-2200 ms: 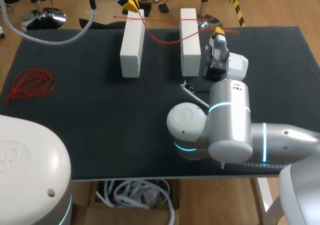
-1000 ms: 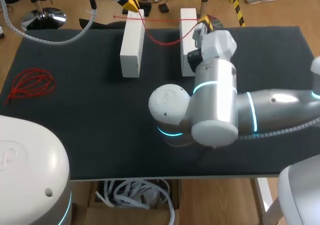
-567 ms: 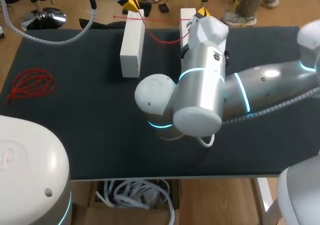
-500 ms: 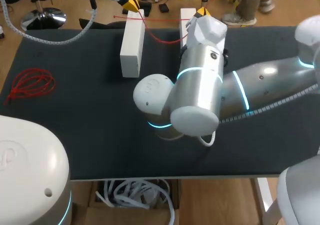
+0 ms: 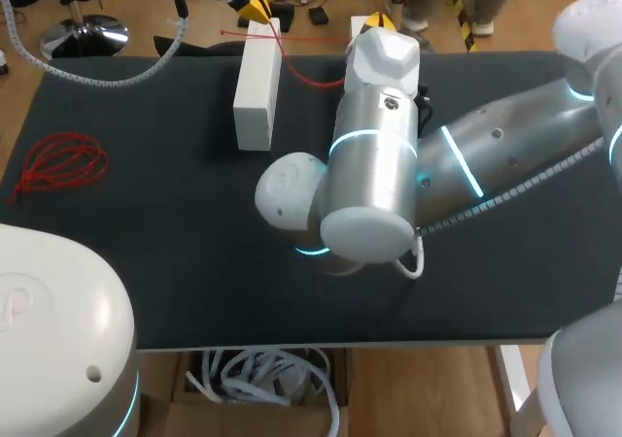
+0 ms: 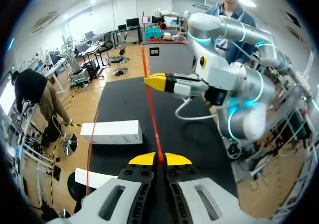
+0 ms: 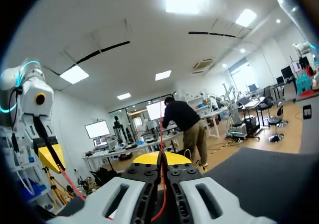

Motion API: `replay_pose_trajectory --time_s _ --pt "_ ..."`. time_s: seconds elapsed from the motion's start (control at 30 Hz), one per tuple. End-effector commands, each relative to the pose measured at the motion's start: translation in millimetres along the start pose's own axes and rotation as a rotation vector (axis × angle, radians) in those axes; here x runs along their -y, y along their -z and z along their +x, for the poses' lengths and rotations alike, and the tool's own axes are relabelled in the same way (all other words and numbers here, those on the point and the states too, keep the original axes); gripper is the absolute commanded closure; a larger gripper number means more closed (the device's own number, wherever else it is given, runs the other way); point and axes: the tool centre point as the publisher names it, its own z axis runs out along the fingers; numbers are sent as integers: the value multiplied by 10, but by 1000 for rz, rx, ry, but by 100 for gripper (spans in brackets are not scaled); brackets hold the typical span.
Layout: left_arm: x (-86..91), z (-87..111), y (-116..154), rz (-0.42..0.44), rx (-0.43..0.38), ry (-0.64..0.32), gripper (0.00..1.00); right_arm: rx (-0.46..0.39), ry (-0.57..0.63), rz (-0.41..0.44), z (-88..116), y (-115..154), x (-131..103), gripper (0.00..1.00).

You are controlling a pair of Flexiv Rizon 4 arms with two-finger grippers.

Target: Grab the tape and strap the tape.

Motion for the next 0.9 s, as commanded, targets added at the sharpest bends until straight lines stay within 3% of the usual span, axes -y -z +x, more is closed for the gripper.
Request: replay_pose_trajectory --time_s 0.03,0.57,0.6,0.67,0.73,0.8,0.9 --pt "2 -1 4 -2 -1 1 100 -163 347 -30 7 3 -67 100" --pt "2 -1 4 -2 -1 1 100 -163 347 -30 7 3 -67 100" --pt "2 -1 4 -2 -1 1 100 -139 364 15 5 -23 -70 100" --pt "2 -1 4 -2 -1 1 100 -158 454 30 10 -44 -101 100" --pt "2 -1 4 -2 -1 1 100 -176 531 100 3 -70 -150 100" --pt "2 -1 4 -2 -1 1 100 -269 585 104 -9 -84 -255 100" --pt "2 -1 4 -2 -1 1 100 -304 622 97 -51 -109 -350 100"
